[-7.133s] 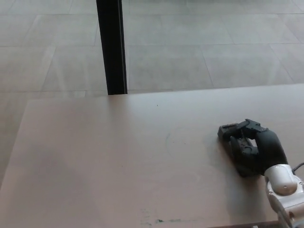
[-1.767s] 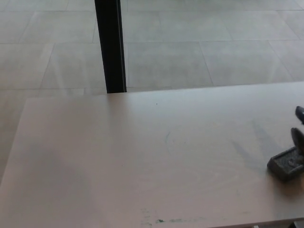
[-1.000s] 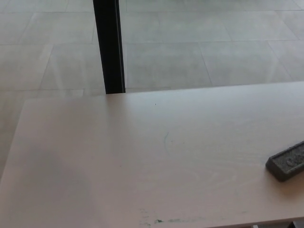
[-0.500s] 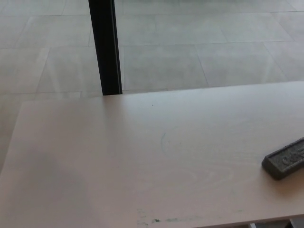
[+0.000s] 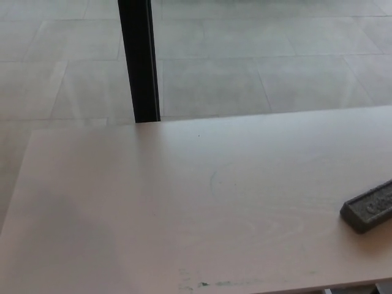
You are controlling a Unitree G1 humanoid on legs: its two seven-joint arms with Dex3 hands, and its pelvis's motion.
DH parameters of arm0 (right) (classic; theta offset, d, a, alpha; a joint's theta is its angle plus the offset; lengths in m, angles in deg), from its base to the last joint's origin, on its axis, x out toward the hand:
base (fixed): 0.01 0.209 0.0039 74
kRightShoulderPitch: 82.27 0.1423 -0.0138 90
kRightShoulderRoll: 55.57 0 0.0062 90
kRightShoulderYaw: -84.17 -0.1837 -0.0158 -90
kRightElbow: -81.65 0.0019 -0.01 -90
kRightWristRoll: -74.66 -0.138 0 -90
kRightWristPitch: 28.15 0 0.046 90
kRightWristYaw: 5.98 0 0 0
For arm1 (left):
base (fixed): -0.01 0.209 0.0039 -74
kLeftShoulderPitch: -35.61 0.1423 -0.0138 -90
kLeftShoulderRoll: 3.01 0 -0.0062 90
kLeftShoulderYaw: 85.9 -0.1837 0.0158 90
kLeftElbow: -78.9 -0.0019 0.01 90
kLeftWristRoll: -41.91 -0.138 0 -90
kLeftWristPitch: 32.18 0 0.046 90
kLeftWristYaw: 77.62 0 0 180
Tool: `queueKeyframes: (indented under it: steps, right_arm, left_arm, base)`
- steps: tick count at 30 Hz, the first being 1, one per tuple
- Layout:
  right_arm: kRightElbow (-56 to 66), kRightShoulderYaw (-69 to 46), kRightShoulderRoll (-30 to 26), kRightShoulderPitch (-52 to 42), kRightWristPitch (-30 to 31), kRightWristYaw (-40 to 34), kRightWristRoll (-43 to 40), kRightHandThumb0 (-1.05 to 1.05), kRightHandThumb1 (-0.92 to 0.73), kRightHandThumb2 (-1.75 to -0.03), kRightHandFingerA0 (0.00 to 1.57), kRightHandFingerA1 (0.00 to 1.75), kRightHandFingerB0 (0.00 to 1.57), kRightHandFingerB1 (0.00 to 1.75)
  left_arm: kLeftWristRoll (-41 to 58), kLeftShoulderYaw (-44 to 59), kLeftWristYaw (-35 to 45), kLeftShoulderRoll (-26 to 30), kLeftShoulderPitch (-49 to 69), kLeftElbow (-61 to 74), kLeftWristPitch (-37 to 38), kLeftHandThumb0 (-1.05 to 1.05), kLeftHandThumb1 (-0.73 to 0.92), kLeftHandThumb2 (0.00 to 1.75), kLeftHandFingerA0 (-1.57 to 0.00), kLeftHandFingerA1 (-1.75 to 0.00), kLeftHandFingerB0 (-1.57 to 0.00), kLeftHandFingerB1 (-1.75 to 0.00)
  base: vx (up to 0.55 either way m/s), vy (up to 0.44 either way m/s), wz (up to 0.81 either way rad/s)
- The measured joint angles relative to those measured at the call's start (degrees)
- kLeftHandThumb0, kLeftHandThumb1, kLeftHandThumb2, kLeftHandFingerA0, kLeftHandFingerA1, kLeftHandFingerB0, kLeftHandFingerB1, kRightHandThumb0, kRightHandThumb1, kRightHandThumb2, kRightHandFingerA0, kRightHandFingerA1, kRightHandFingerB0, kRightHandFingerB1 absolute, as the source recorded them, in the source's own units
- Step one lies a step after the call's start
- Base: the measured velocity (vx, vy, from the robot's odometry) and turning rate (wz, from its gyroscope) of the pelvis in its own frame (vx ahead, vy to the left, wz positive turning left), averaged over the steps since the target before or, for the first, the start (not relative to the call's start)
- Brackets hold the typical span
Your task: The robot uses its right hand to hold the eraser kept in the middle of the desk and use it to wipe the desk by swiping its surface twice
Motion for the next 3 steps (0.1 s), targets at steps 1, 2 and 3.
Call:
queueKeyframes:
  steps: [1,2,3]
  right_arm:
    - [-0.25,0.44,0.00,0.09,-0.41,0.02,0.00,-0.71,-0.72,-0.62,0.43,0.64,0.36,0.37]
    - [-0.47,1.18,0.00,0.16,-1.05,0.08,-0.01,-0.72,-0.73,-0.62,0.41,0.65,0.35,0.37]
    - [-0.49,1.31,0.00,0.16,-1.17,0.09,-0.01,-0.72,-0.73,-0.62,0.41,0.65,0.35,0.37]
  left_arm:
    - [0.03,0.06,0.01,0.02,-0.06,0.02,0.02,-0.62,0.89,0.66,-0.59,-0.62,-0.44,-0.49]
    - [0.09,0.16,0.04,0.02,-0.16,0.12,0.05,-0.62,0.88,0.67,-0.61,-0.61,-0.44,-0.49]
    - [0.11,0.18,0.05,0.03,-0.16,0.14,0.06,-0.62,0.88,0.67,-0.61,-0.61,-0.44,-0.49]
  base:
    - [0.00,0.000,0.00]
    - [0.00,0.000,0.00]
    - [0.00,0.000,0.00]
